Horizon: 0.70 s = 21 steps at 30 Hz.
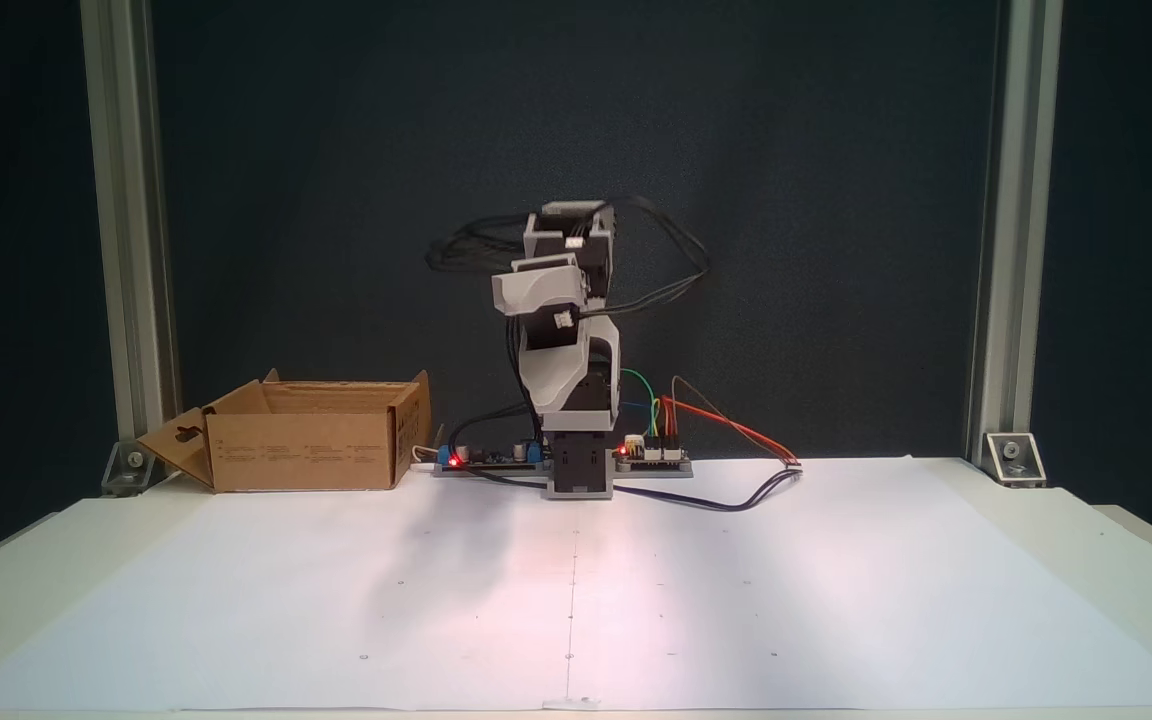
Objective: Grasp a green dice and put it in the bin.
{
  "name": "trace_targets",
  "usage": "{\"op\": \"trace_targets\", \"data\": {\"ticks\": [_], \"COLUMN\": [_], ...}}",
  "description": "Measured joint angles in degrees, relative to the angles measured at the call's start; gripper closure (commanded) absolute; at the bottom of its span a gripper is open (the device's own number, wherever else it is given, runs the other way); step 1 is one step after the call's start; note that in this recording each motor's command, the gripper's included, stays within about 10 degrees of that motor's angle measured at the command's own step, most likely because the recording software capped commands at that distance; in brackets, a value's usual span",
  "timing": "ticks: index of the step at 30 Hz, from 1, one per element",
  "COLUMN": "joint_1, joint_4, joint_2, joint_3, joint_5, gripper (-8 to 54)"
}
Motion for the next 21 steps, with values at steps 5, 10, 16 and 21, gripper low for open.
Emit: {"op": "trace_targets", "data": {"ticks": [5, 10, 16, 21], "joint_1": [-0.6, -0.6, -1.1, -1.1], "joint_4": [-12.1, -23.8, -37.6, -49.2], "joint_2": [0.6, 0.7, 0.6, 0.6], "joint_3": [8.5, 15.6, 23.5, 31.3], "joint_5": [0.0, 0.0, 0.0, -0.1], "gripper": [1.1, 1.3, 1.6, 2.4]}}
